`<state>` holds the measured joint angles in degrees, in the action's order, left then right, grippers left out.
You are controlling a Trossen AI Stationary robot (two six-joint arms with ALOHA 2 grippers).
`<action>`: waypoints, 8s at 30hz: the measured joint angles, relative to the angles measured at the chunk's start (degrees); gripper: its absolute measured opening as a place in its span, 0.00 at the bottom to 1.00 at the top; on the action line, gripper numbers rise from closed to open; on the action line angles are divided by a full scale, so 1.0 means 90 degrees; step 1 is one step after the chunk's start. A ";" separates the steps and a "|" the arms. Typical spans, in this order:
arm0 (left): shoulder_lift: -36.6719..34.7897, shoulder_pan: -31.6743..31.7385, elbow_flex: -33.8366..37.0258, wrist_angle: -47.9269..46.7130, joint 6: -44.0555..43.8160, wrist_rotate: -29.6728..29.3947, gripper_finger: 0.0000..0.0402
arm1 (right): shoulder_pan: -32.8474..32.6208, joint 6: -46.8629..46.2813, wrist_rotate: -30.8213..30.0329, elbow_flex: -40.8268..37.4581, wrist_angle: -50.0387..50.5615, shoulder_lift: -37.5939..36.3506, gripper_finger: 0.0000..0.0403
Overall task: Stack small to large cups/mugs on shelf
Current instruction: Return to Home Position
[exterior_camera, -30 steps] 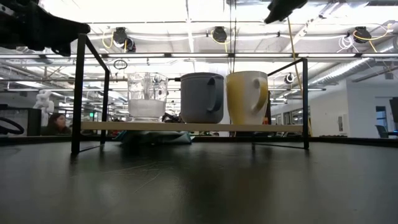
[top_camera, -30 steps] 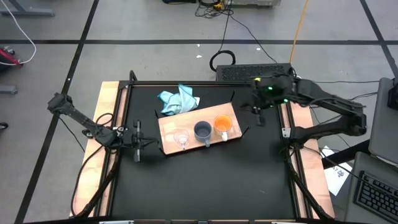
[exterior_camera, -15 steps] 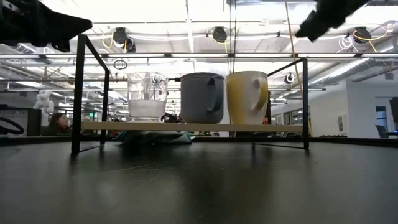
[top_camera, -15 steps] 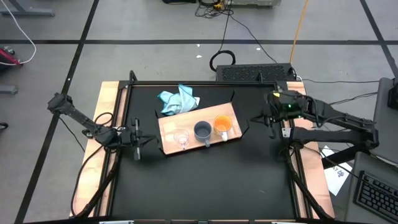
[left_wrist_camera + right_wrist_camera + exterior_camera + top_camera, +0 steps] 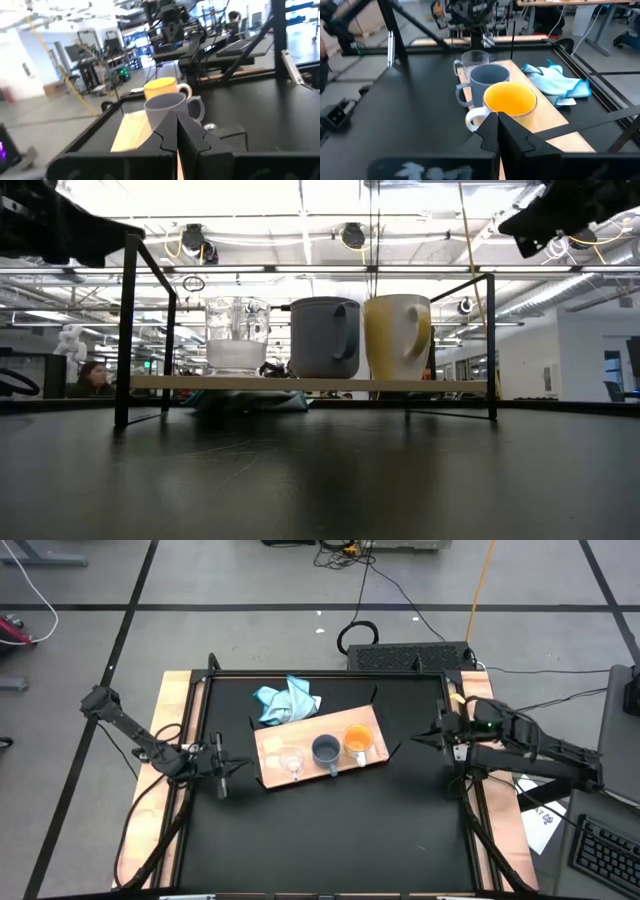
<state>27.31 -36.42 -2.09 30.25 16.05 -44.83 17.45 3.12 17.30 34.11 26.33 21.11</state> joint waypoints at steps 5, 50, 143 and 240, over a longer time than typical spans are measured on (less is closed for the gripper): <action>0.0000 0.0002 0.0000 -0.0193 -0.0461 -0.0082 0.00 | 0.0000 -0.0345 0.0121 -0.0422 -0.0296 -0.0326 0.00; -0.3007 0.1041 -0.0104 -0.1891 0.0166 0.0472 0.00 | 0.0005 -0.0787 0.0410 -0.1970 -0.3002 -0.0640 0.00; -0.2069 -0.1124 -0.0136 -0.3843 -0.2021 0.0644 0.05 | -0.2912 -0.1021 -0.0245 -0.3623 -0.5550 -0.0481 0.00; -0.2069 -0.1122 -0.0134 -0.3858 -0.1763 0.0659 0.08 | -0.2909 -0.1106 -0.0245 -0.3623 -0.5705 -0.0482 0.00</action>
<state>8.69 -46.52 -3.29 -4.47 0.19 -38.89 -8.73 -6.83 15.09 1.50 -25.02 16.78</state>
